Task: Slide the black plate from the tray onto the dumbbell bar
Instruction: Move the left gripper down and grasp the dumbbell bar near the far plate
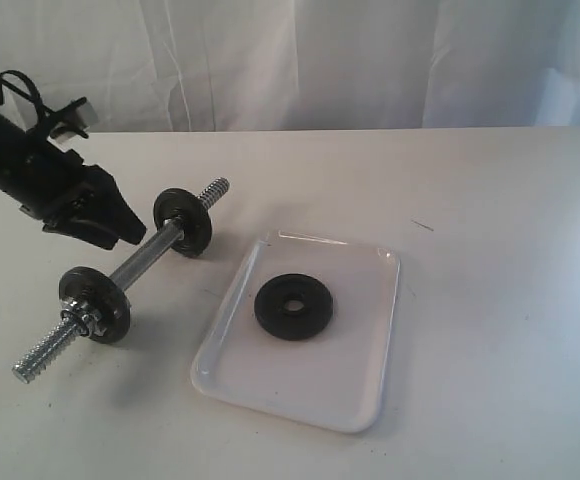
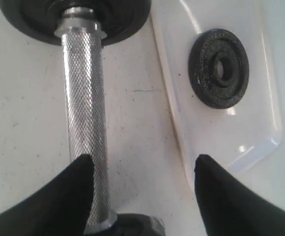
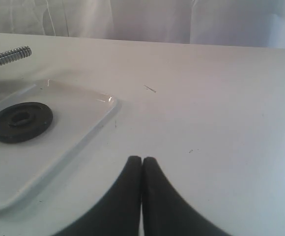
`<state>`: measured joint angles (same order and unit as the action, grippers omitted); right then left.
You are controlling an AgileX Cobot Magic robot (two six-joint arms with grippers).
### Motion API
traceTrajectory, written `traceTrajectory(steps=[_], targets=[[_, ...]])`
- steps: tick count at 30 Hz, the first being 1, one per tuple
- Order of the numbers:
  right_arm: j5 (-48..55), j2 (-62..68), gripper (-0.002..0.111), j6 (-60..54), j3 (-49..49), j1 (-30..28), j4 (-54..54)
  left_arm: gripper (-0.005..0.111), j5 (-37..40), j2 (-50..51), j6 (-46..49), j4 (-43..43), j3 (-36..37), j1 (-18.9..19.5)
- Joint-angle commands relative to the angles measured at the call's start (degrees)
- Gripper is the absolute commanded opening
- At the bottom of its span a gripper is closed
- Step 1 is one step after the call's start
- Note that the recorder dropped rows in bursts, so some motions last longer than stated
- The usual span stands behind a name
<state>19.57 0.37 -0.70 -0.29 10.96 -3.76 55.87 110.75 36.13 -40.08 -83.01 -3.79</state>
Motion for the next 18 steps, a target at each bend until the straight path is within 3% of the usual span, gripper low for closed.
traceTrajectory(steps=[1,11,18], targets=[[-0.35,-0.37,0.000,0.22,0.29,-0.17,0.25,0.064,-5.94,0.66,-0.10,3.45,-0.48,-3.31],[-0.35,-0.37,0.000,0.22,0.29,-0.17,0.25,0.064,-11.49,5.38,-1.81,9.40,-4.95,-7.21],[-0.35,-0.37,0.000,0.22,0.29,-0.17,0.25,0.064,-7.88,9.89,-8.22,16.91,-10.03,-7.91]])
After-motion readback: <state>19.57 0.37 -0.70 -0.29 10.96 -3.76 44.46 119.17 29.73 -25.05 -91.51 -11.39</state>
